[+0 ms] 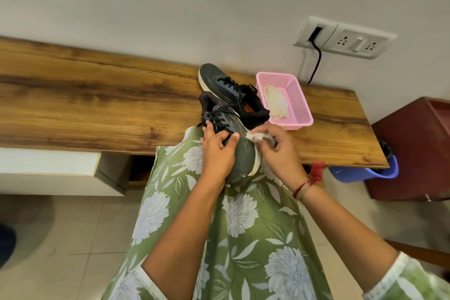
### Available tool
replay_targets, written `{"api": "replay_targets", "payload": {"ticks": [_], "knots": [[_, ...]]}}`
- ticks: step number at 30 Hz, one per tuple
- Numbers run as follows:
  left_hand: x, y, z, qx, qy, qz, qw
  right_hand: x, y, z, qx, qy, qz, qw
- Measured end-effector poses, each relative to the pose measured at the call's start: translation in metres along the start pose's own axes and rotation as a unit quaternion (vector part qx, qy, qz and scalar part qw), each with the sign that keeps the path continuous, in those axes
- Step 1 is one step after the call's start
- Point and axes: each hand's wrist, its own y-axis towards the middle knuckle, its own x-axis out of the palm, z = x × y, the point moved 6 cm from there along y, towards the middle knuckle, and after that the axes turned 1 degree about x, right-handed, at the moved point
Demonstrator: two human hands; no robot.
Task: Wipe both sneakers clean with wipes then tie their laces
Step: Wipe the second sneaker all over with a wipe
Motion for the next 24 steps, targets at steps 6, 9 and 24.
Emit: {"api": "replay_targets", "payload": {"ticks": [6, 9, 24], "knots": [[-0.002, -0.002, 0.000, -0.008, -0.096, 0.014, 0.995, 0.008, -0.013, -0.022, -0.101, -0.098, -0.074, 0.987], [-0.003, -0.001, 0.000, 0.002, -0.076, 0.019, 0.997, 0.010, -0.032, -0.032, -0.126, -0.099, -0.124, 0.979], [-0.002, 0.003, -0.002, -0.008, -0.102, 0.009, 0.995, 0.005, -0.017, -0.038, -0.183, -0.173, -0.162, 0.954]]}}
